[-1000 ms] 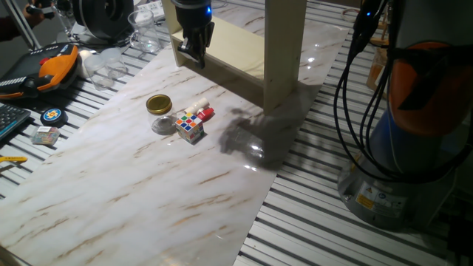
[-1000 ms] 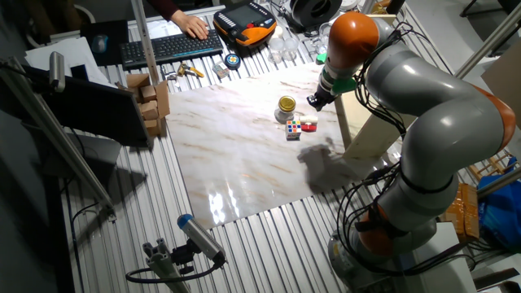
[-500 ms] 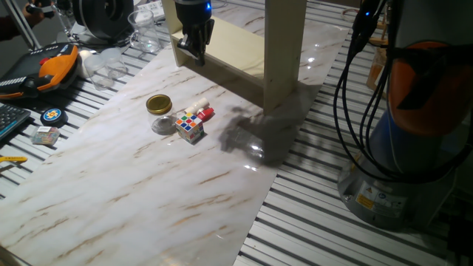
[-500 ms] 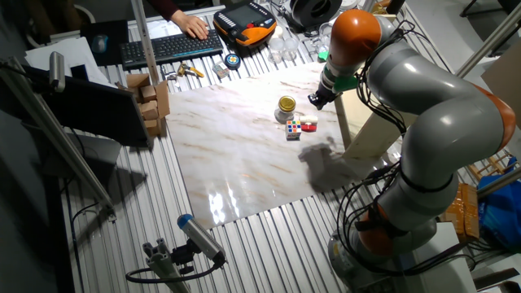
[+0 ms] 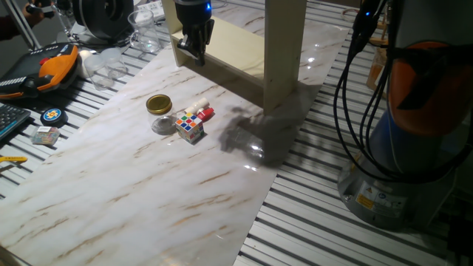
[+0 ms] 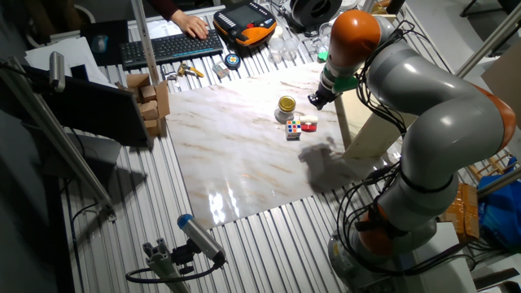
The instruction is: Take the object down from the shelf
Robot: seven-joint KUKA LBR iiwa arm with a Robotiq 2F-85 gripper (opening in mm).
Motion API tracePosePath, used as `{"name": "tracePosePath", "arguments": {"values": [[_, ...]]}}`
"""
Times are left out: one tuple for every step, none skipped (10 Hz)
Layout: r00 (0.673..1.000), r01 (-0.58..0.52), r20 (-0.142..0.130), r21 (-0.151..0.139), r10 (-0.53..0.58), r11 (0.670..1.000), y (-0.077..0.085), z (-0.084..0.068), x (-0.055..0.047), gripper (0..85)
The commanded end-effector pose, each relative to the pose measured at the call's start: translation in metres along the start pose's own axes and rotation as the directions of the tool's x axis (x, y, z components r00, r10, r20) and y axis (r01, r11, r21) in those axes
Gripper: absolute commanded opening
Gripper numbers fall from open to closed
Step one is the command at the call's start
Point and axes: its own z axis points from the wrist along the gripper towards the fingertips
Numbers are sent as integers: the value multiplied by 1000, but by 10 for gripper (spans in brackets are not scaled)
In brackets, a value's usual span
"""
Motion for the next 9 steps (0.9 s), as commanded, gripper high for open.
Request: {"name": "tracePosePath", "arguments": {"values": [[1000,0,0,0,0,1000,0,0,0,0],[1000,0,1,0,0,1000,0,0,0,0],[1000,0,6,0,0,1000,0,0,0,0],[1000,-1,8,2,1,1000,0,0,0,0],[1000,0,8,2,0,1000,0,0,0,0],[1000,2,8,3,-2,1000,0,0,0,0],[1000,3,8,3,-3,1000,0,0,0,0],[1000,3,8,3,-3,1000,0,0,0,0],[1000,3,8,3,-3,1000,0,0,0,0]]}}
